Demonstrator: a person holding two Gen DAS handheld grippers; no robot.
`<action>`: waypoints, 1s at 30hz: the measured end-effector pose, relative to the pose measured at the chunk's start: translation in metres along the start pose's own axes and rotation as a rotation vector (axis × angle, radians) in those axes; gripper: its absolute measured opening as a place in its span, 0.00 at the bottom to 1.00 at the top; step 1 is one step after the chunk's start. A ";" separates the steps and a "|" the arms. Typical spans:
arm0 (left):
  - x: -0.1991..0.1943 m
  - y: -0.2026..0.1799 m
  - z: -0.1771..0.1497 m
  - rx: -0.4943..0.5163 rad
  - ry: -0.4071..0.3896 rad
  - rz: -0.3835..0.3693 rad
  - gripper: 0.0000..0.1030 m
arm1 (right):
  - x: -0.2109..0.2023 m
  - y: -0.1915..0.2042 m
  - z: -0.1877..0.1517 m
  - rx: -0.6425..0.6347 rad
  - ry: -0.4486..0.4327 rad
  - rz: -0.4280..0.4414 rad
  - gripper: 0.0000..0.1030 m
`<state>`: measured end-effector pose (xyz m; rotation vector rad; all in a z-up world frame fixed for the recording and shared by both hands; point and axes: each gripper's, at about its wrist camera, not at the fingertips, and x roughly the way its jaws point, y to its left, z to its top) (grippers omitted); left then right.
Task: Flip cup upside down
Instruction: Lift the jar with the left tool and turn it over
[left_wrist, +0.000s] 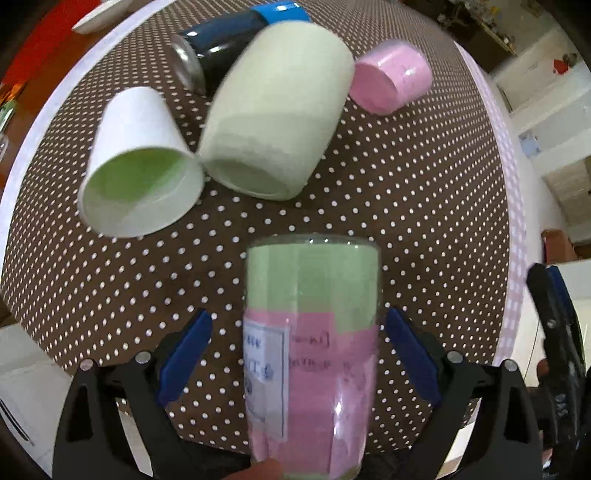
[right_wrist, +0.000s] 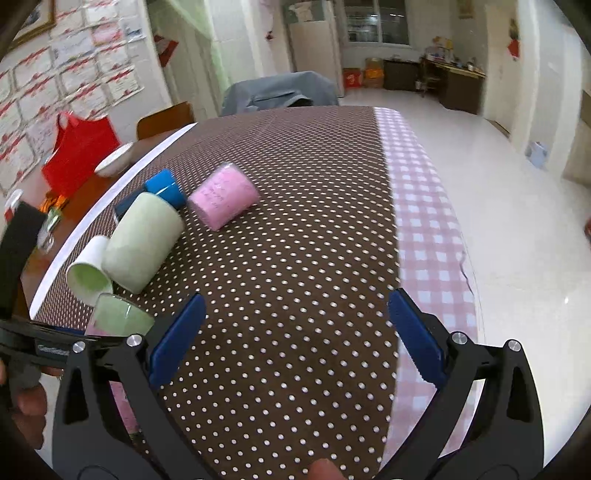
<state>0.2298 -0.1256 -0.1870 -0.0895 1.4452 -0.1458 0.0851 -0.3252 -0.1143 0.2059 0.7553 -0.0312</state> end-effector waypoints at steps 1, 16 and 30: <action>0.005 -0.001 0.004 0.005 0.014 -0.008 0.90 | -0.001 -0.002 -0.001 0.015 -0.002 -0.009 0.94; 0.032 -0.015 0.040 0.030 0.052 -0.065 0.67 | -0.009 -0.009 -0.009 0.065 0.001 -0.072 0.94; 0.027 -0.016 0.049 0.031 -0.012 -0.037 0.67 | -0.016 0.000 -0.011 0.052 -0.006 -0.058 0.94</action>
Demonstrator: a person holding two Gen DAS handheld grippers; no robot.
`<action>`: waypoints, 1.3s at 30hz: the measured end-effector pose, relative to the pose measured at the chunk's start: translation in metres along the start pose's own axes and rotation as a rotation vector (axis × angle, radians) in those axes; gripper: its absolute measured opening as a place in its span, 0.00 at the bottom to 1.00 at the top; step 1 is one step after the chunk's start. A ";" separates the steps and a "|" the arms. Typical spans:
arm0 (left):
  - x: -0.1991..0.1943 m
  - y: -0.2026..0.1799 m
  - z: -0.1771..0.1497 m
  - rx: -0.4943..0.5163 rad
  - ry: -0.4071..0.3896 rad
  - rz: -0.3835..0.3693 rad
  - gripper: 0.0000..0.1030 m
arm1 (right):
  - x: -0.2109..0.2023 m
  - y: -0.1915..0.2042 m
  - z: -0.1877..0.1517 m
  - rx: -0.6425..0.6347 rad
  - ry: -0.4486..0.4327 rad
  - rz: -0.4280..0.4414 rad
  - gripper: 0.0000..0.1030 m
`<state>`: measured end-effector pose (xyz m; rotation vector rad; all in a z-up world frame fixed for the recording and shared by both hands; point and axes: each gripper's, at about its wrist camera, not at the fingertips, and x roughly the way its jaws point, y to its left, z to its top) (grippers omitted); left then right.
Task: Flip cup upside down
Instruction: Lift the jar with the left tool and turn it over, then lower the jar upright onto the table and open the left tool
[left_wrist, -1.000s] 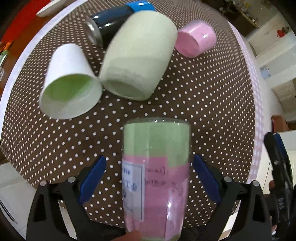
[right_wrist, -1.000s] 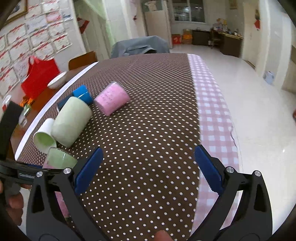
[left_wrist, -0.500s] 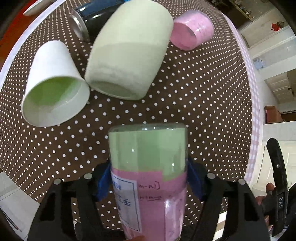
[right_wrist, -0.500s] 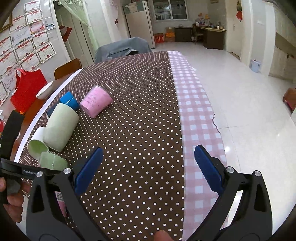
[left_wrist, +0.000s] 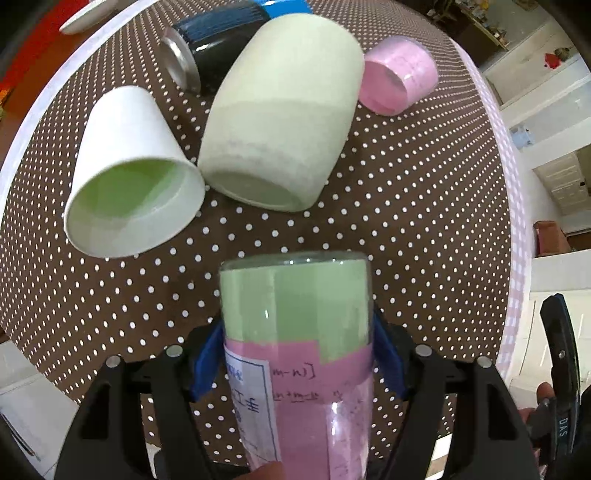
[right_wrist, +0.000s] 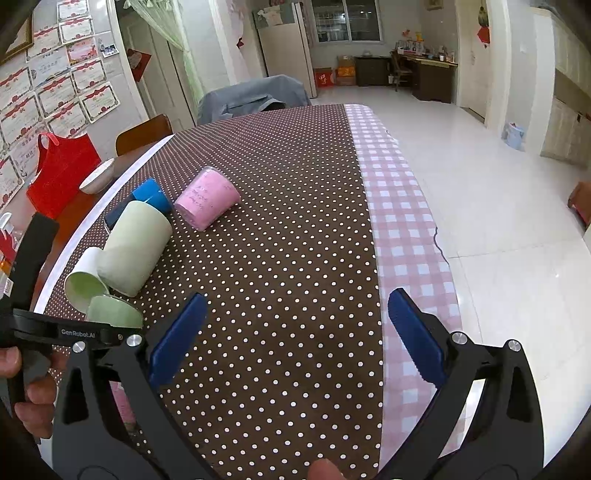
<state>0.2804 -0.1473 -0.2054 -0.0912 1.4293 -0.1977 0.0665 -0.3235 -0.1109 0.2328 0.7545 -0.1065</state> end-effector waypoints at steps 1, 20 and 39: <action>-0.005 0.003 -0.003 0.010 -0.012 0.000 0.67 | 0.000 0.000 0.000 0.002 0.000 0.000 0.94; -0.091 0.017 -0.065 0.144 -0.320 -0.034 0.66 | -0.020 0.012 -0.015 -0.015 -0.021 -0.015 0.94; -0.148 0.010 -0.116 0.342 -0.868 -0.025 0.66 | -0.066 0.042 -0.036 -0.059 -0.192 -0.072 0.94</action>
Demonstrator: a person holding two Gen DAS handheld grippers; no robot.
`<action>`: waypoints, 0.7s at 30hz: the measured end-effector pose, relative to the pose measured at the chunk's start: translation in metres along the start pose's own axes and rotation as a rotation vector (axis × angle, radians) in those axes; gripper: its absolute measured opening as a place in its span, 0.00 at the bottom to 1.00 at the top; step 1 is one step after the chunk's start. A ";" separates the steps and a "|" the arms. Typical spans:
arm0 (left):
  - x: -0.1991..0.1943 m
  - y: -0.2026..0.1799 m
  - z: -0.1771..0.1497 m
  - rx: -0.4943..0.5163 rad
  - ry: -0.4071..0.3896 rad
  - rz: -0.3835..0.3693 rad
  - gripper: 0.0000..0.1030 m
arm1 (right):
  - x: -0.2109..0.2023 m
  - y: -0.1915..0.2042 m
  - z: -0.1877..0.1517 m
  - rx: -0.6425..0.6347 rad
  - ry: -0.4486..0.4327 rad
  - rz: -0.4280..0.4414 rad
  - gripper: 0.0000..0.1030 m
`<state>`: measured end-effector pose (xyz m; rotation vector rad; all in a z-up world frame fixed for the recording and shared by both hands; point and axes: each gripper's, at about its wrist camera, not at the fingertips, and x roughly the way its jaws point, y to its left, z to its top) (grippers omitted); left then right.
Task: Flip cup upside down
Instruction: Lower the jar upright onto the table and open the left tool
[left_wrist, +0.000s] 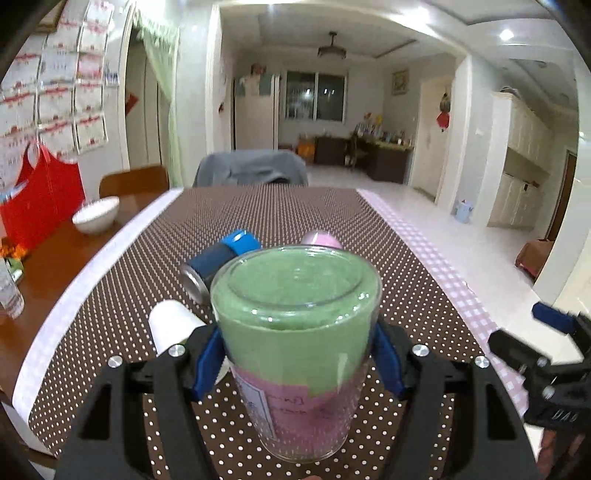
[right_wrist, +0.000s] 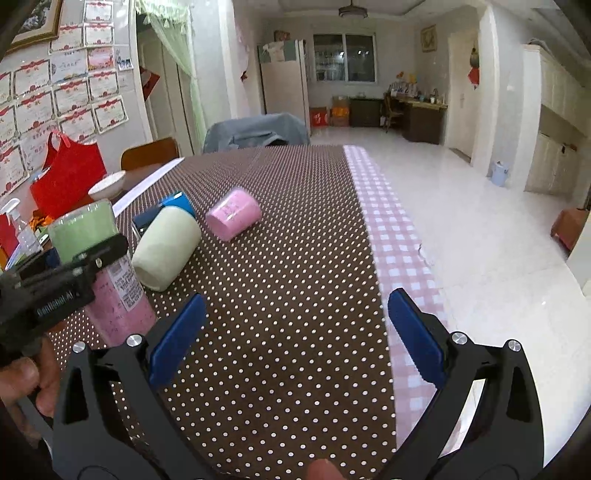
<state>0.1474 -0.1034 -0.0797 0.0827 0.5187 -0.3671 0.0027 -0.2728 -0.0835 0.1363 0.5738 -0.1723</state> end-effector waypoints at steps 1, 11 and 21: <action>-0.001 -0.002 -0.003 0.008 -0.019 0.003 0.66 | -0.003 0.001 0.001 -0.003 -0.010 0.002 0.94; -0.008 -0.019 -0.039 0.078 -0.183 0.038 0.66 | -0.023 0.012 0.005 -0.037 -0.081 0.018 0.94; -0.006 -0.006 -0.058 0.065 -0.117 0.076 0.68 | -0.031 0.024 0.006 -0.055 -0.097 0.033 0.94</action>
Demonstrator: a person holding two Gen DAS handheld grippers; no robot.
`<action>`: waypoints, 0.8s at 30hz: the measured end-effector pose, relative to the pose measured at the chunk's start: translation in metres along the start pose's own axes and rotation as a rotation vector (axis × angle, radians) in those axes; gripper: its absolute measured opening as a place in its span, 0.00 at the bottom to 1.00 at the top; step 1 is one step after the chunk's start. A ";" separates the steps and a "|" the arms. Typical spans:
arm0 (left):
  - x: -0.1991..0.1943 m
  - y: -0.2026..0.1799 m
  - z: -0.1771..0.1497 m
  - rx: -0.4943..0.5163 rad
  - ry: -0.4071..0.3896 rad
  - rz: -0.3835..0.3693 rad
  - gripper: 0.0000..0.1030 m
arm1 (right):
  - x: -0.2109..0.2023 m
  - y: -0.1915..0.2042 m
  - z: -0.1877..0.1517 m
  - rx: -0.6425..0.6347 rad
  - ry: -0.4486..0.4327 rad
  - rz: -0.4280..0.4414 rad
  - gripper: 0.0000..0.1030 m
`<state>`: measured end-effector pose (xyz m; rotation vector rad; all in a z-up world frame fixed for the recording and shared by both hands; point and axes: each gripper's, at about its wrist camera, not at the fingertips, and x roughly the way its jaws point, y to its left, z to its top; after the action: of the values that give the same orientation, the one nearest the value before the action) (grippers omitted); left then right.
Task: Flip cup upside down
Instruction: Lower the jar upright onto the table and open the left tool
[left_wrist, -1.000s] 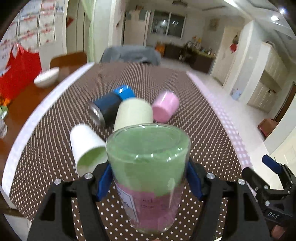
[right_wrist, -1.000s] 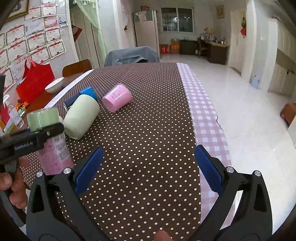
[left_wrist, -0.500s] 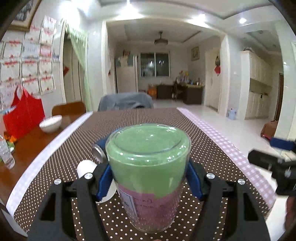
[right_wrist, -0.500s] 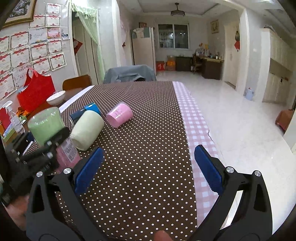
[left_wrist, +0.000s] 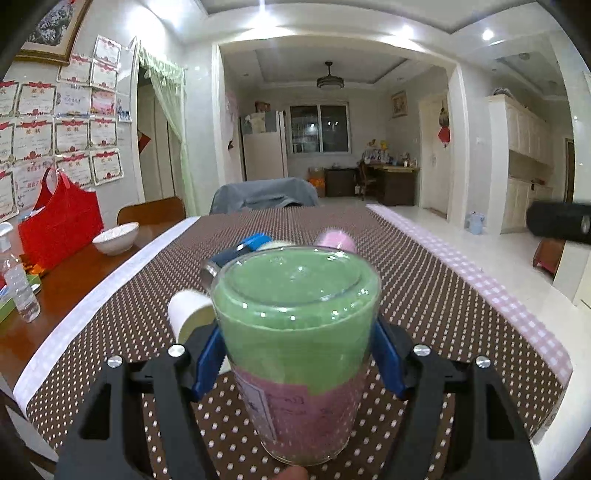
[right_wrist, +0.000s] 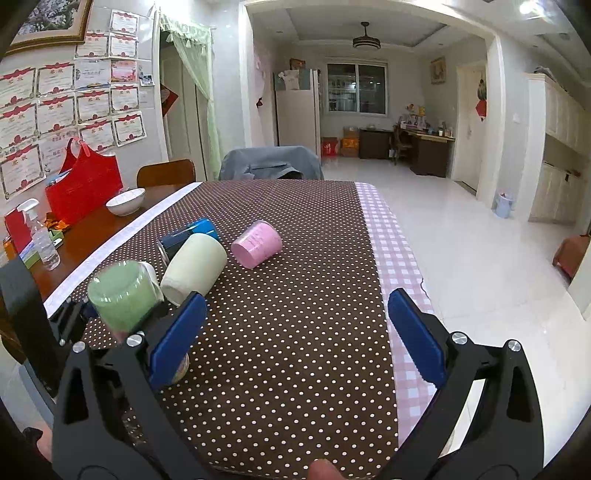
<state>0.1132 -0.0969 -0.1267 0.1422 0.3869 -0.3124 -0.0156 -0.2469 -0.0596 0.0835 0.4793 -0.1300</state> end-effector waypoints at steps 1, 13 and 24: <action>-0.002 0.000 -0.002 0.004 -0.002 0.003 0.70 | 0.000 0.001 0.000 -0.001 -0.001 0.004 0.94; -0.025 0.001 0.010 0.031 0.009 0.004 0.85 | -0.014 0.002 0.005 0.024 -0.032 0.031 0.94; -0.053 0.022 0.040 -0.029 0.049 0.014 0.96 | -0.031 0.002 0.013 0.054 -0.079 0.064 0.94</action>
<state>0.0880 -0.0698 -0.0673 0.1240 0.4382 -0.2901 -0.0367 -0.2430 -0.0331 0.1465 0.3942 -0.0831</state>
